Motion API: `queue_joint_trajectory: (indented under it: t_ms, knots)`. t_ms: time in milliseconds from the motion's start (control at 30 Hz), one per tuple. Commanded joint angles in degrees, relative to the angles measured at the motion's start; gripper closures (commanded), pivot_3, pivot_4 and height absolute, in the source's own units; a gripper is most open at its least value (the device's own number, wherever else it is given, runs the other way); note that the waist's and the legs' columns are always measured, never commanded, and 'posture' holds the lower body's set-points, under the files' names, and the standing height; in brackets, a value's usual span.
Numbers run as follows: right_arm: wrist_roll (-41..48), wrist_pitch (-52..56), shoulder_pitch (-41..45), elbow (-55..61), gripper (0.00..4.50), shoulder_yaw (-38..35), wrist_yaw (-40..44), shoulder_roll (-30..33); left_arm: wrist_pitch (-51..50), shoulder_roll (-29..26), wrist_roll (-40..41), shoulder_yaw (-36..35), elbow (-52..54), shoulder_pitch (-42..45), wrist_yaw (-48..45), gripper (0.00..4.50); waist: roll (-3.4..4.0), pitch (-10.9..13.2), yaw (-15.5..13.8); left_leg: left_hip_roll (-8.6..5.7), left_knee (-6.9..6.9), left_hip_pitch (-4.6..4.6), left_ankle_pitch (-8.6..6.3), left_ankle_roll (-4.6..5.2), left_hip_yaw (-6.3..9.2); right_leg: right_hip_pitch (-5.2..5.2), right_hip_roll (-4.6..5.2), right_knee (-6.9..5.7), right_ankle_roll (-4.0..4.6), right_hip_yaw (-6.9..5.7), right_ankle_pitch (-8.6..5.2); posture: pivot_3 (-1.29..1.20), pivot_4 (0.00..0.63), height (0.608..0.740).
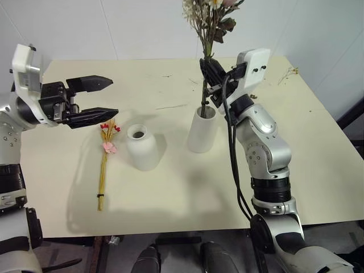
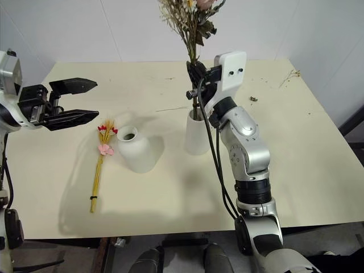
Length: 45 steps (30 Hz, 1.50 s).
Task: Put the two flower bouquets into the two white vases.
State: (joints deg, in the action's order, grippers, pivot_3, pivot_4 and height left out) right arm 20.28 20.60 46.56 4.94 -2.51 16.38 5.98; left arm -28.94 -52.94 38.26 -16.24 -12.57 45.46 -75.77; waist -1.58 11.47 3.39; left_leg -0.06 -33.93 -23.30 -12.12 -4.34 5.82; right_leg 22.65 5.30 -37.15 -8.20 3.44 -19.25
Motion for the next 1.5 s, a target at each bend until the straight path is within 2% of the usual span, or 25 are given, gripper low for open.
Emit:
queue_joint_trajectory:
  t_ms: [33,200,433,467,567,667,833,867,1000,1233,1367,1500]
  knots:
    - [0.0,-2.2,-1.5,3.7,4.47,0.2,0.8,0.0,-1.6,-2.3,2.4,-3.7,2.2,-0.6,0.1,0.0,0.0,0.0,0.0,0.0,0.0,0.0,0.0,0.0,0.0,0.0,0.0,0.0,0.0,0.0,0.0,0.0,0.15,0.74]
    - [-0.3,-3.4,-4.0,4.1,4.47,0.5,1.2,0.0,-3.4,-4.7,3.3,-6.7,4.0,-4.7,0.1,0.0,0.01,0.0,0.2,0.02,0.04,0.01,0.0,0.0,0.0,0.01,-0.01,0.01,0.01,0.01,0.0,0.0,0.15,0.74]
    - [-0.5,-5.4,-5.9,2.6,4.47,1.0,1.7,-0.1,-3.4,-5.2,3.5,-7.9,4.7,-5.6,0.6,0.0,0.01,0.0,-0.1,0.01,0.03,0.02,0.01,-0.03,0.0,0.0,0.0,-0.01,0.01,0.0,0.0,0.0,0.15,0.74]
    - [-0.5,-5.6,-6.1,2.5,3.73,1.2,1.9,-0.1,-3.3,-5.2,3.5,-7.9,4.7,-5.6,0.7,0.0,0.01,0.0,-0.1,0.01,0.03,0.02,0.02,-0.03,0.0,0.0,0.0,-0.01,0.01,0.0,0.0,0.0,0.15,0.74]
    - [-0.6,-6.2,-7.2,2.6,2.89,1.7,2.4,0.0,-3.2,-5.1,3.4,-7.9,4.7,-5.5,0.9,0.0,0.01,0.0,0.0,0.01,0.04,0.02,0.02,-0.03,0.0,0.0,0.0,0.01,0.01,0.0,0.0,0.0,0.15,0.74]
    - [-0.8,-6.0,-8.6,3.9,1.87,2.1,2.8,0.4,-3.1,-5.0,3.3,-7.9,4.7,-5.5,1.0,0.0,0.01,0.0,0.0,0.01,0.04,0.02,0.01,-0.03,0.0,0.0,-0.01,0.01,0.01,0.0,0.0,0.0,0.15,0.74]
    - [2.9,0.9,-14.0,14.3,0.22,0.0,4.4,5.9,-3.0,-4.7,3.4,-8.1,5.0,-5.9,1.4,0.0,0.01,0.0,-0.3,0.0,0.07,-0.01,0.01,-0.03,0.0,-0.01,0.02,0.09,0.01,0.0,0.0,0.0,0.15,0.74]
    - [3.6,2.1,-14.8,15.7,0.05,-0.3,4.7,7.0,-3.0,-4.7,3.5,-8.1,5.1,-6.0,1.5,0.0,0.01,0.0,-0.3,-0.01,0.08,-0.01,0.01,-0.03,0.0,-0.01,0.03,0.1,0.01,0.0,0.0,0.0,0.15,0.74]
    - [11.4,10.1,-17.9,23.6,0.05,-4.4,8.7,14.8,-2.7,-4.1,3.4,-8.3,5.1,-5.9,2.4,0.0,0.01,0.0,-0.4,0.0,0.06,0.01,0.01,-0.02,0.0,-0.04,0.02,0.07,0.01,0.0,0.0,0.0,0.15,0.74]
    - [31.6,22.8,-18.4,29.3,0.05,-13.6,22.9,34.8,-1.8,-2.3,1.1,-8.7,4.7,-6.2,10.8,0.0,0.01,0.0,-0.4,0.0,0.03,0.04,-0.01,0.02,0.01,-0.13,0.04,0.14,0.01,-0.02,0.0,0.0,0.15,0.74]
    - [38.6,26.1,-16.2,25.0,0.05,-16.5,32.6,44.1,-2.9,0.2,-0.7,-10.9,7.3,-8.5,22.0,0.0,0.0,0.0,-0.3,0.01,0.01,0.06,-0.02,0.03,-0.02,-0.15,0.04,0.16,0.01,0.0,0.0,0.0,0.15,0.74]
    - [38.1,24.9,-16.1,21.0,0.05,-15.1,41.4,48.9,-9.4,1.2,-1.7,-12.5,14.0,-13.4,33.8,0.0,-0.05,0.0,-0.5,0.0,-0.04,0.04,-0.04,0.06,-0.02,-0.19,0.06,0.23,-0.01,-0.01,0.01,0.0,0.15,0.74]
